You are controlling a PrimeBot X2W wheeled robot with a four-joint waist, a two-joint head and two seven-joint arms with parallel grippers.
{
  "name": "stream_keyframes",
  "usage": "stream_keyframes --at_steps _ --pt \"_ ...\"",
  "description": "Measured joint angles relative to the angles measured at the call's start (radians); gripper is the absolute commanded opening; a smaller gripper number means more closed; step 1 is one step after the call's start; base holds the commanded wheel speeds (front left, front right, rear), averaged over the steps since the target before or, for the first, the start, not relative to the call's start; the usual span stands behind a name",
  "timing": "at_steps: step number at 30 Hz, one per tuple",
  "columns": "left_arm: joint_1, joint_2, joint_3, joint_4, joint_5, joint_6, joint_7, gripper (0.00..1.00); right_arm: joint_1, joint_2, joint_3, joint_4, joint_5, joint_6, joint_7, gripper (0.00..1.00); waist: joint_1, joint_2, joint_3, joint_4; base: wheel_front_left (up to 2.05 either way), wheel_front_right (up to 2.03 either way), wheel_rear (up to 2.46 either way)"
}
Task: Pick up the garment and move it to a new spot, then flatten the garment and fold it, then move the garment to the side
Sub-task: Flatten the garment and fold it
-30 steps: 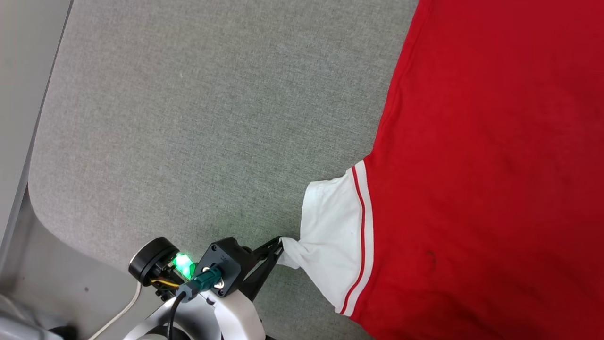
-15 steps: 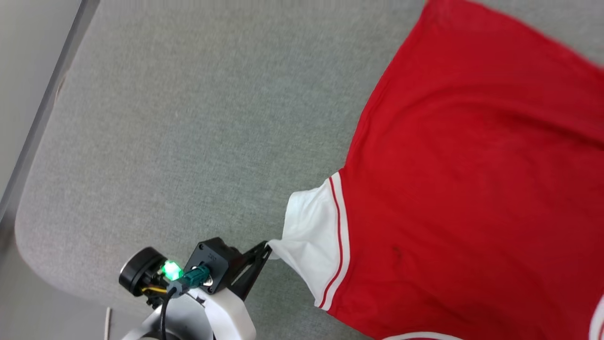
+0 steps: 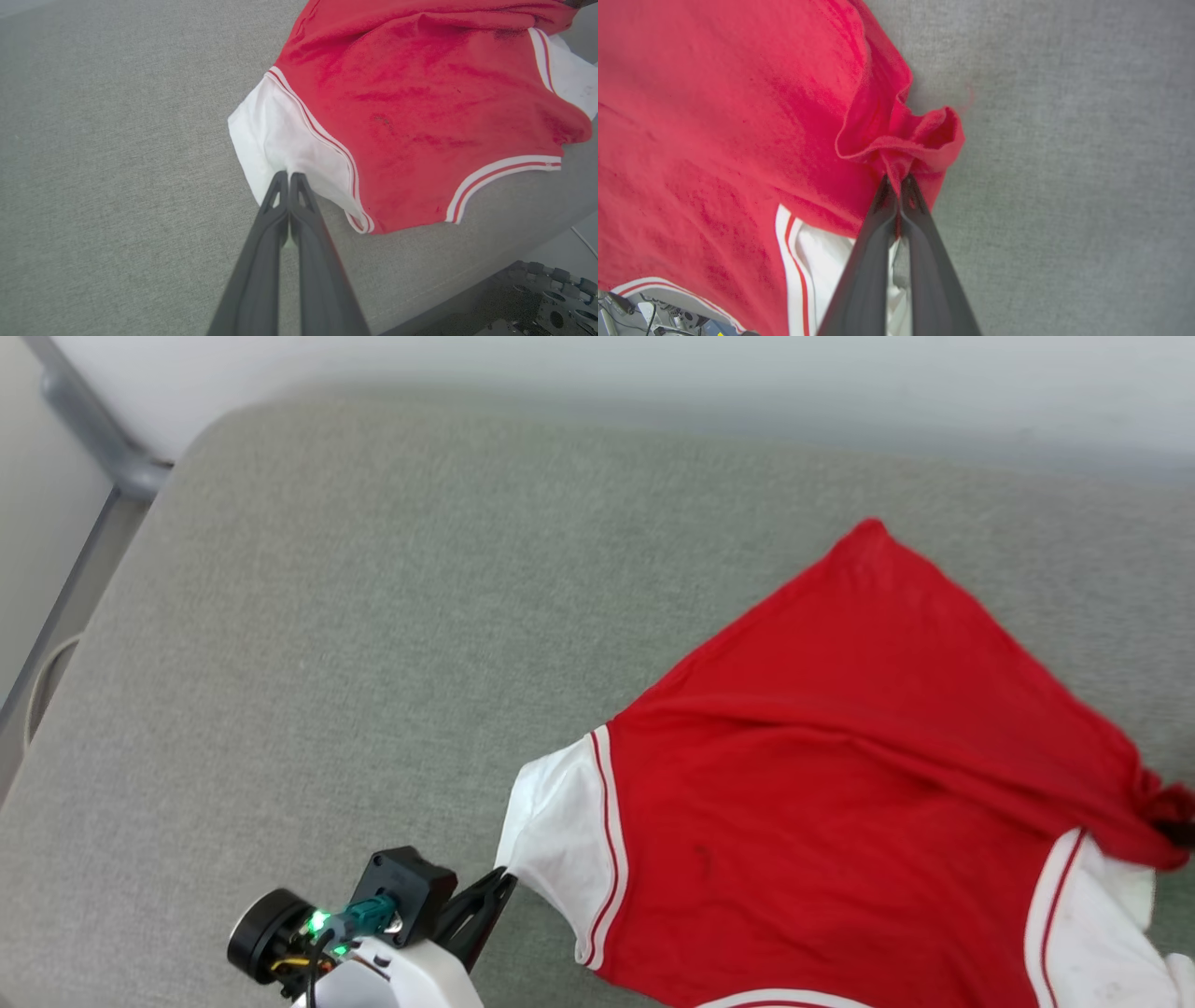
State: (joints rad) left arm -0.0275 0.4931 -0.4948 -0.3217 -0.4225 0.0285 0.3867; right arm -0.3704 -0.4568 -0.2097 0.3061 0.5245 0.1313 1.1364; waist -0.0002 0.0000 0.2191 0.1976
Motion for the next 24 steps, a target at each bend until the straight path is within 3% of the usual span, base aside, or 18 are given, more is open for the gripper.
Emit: stream_keyframes --at_steps 6,14,18,19,20,21,24 --pt "0.047 -0.02 0.013 0.014 -0.024 0.034 -0.026 0.0 0.171 0.009 -0.003 -0.122 0.051 0.0 0.015 0.0 -0.0001 0.0 -0.073 -0.046 0.0 0.0 0.0" --pt "0.068 -0.055 -0.003 0.054 -0.031 0.047 -0.066 0.0 0.408 0.067 -0.071 -0.21 0.084 0.0 0.03 0.0 0.0 0.0001 -0.129 -0.076 0.0 0.0 0.0" --pt "0.067 -0.056 -0.003 0.057 -0.033 0.048 -0.069 0.0 0.415 0.084 -0.077 -0.214 0.081 0.0 0.028 0.0 0.0001 0.0 -0.131 -0.078 0.0 0.0 0.0" --pt "0.067 -0.054 -0.003 0.057 -0.032 0.048 -0.069 0.0 0.415 0.084 -0.073 -0.221 0.081 0.0 0.024 0.18 0.0001 0.0 -0.13 -0.078 0.0 0.0 0.0" --pt "0.066 -0.05 -0.003 0.056 -0.032 0.047 -0.068 0.0 0.415 0.083 -0.067 -0.229 0.082 0.0 0.021 0.9 0.0001 0.0 -0.129 -0.079 0.0 0.0 0.0" --pt "0.065 -0.046 -0.002 0.056 -0.032 0.046 -0.068 0.0 0.414 0.081 -0.064 -0.233 0.082 0.0 0.02 1.0 0.0001 0.0 -0.128 -0.079 0.0 0.0 0.0" --pt "0.064 -0.036 0.0 0.049 -0.032 0.046 -0.064 0.0 0.405 0.07 -0.054 -0.258 0.105 0.0 0.027 1.0 0.0001 0.0 -0.123 -0.078 0.0 0.0 0.0"
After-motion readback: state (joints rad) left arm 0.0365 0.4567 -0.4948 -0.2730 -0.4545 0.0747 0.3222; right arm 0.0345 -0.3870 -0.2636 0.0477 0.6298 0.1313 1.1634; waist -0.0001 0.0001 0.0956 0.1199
